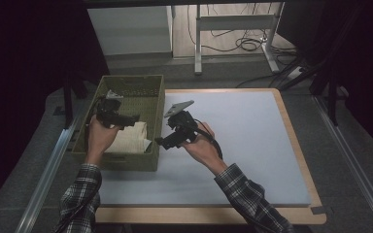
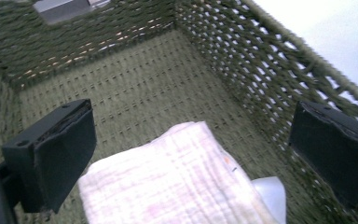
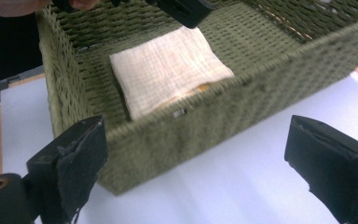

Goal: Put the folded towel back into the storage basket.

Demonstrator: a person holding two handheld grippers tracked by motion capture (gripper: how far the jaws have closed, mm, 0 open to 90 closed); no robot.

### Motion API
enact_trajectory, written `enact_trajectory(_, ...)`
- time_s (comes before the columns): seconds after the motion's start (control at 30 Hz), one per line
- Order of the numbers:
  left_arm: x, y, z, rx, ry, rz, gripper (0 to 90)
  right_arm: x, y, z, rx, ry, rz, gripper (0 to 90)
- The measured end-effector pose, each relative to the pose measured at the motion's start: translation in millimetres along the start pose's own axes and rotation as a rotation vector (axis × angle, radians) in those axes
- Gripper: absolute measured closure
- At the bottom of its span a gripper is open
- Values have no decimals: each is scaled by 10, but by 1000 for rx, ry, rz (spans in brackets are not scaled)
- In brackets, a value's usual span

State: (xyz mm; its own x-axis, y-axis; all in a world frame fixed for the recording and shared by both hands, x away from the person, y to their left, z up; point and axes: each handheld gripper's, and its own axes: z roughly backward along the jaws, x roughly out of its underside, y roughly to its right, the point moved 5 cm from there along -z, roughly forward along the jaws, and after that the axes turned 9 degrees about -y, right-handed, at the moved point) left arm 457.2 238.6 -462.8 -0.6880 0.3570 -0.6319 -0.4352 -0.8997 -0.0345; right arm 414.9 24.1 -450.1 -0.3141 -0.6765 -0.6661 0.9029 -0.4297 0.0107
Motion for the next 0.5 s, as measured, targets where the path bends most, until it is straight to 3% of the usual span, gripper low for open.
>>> enact_trajectory(0.3,-70,221,18,48,29,-5,5,316,128,225,7,7,-28,36)
enact_trajectory(0.5,-146,480,48,89,41,-41,5,537,198,388,16,12,-43,36)
